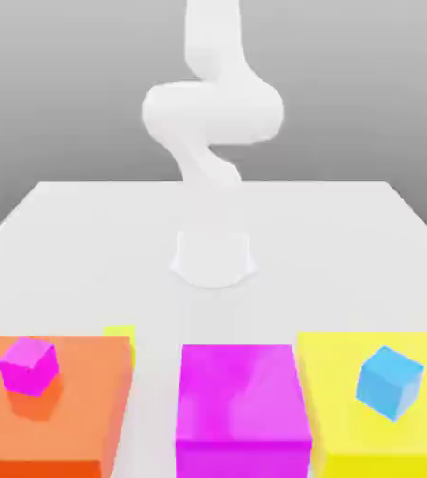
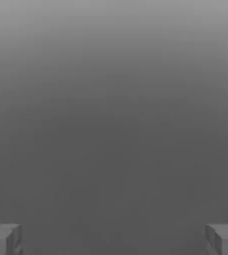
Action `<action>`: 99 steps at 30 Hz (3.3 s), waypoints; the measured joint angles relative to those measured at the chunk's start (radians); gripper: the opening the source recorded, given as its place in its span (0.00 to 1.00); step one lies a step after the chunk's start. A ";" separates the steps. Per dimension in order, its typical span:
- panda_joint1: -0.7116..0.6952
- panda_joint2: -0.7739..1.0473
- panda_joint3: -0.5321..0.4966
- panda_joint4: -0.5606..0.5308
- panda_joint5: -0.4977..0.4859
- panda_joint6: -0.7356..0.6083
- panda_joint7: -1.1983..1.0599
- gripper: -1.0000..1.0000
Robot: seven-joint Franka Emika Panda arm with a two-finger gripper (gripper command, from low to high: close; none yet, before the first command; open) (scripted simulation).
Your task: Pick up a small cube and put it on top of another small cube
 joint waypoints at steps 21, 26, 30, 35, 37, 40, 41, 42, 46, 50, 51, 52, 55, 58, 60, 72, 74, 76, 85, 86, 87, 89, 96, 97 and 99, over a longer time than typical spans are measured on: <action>-0.203 0.795 -0.230 -0.590 0.107 0.663 -0.633 0.50; -0.440 0.967 0.013 -0.564 0.161 0.806 -0.681 0.00; -0.440 0.967 0.013 -0.564 0.160 0.805 -0.680 0.00; -0.413 0.914 -0.021 -0.574 0.127 0.761 -0.653 0.00; -0.384 0.846 -0.065 -0.586 0.071 0.706 -0.612 0.00; -0.388 0.739 -0.083 -0.605 0.006 0.618 -0.567 0.00; -0.391 0.703 -0.083 -0.612 -0.002 0.588 -0.563 0.00; -0.390 0.683 -0.086 -0.608 -0.003 0.557 -0.579 0.00; -0.357 0.695 -0.092 -0.579 0.087 0.501 -0.665 0.00; -0.324 0.722 -0.088 -0.572 0.208 0.495 -0.710 0.00; -0.310 0.729 -0.094 -0.571 0.234 0.494 -0.717 0.00; -0.301 0.736 -0.095 -0.569 0.261 0.494 -0.725 0.00; -0.296 0.756 -0.078 -0.565 0.332 0.493 -0.741 0.00; -0.293 0.775 -0.067 -0.563 0.387 0.495 -0.746 0.00; -0.291 0.787 -0.060 -0.562 0.419 0.497 -0.746 0.00; -0.179 0.809 0.073 -0.564 0.639 0.494 -0.705 0.00; -0.154 0.810 0.103 -0.564 0.684 0.492 -0.699 0.00; -0.127 0.811 0.136 -0.564 0.731 0.489 -0.693 0.00; 0.166 0.785 0.361 -0.500 0.965 0.366 -0.546 0.00; 0.190 0.782 0.373 -0.481 0.968 0.345 -0.508 0.00; 0.215 0.779 0.385 -0.462 0.969 0.324 -0.470 0.00; 0.262 0.773 0.409 -0.422 0.966 0.282 -0.390 0.00; 0.281 0.775 0.407 -0.253 0.836 0.151 -0.093 0.00; 0.275 0.779 0.398 -0.225 0.805 0.134 -0.049 0.00; 0.255 0.786 0.385 -0.169 0.742 0.099 0.039 0.00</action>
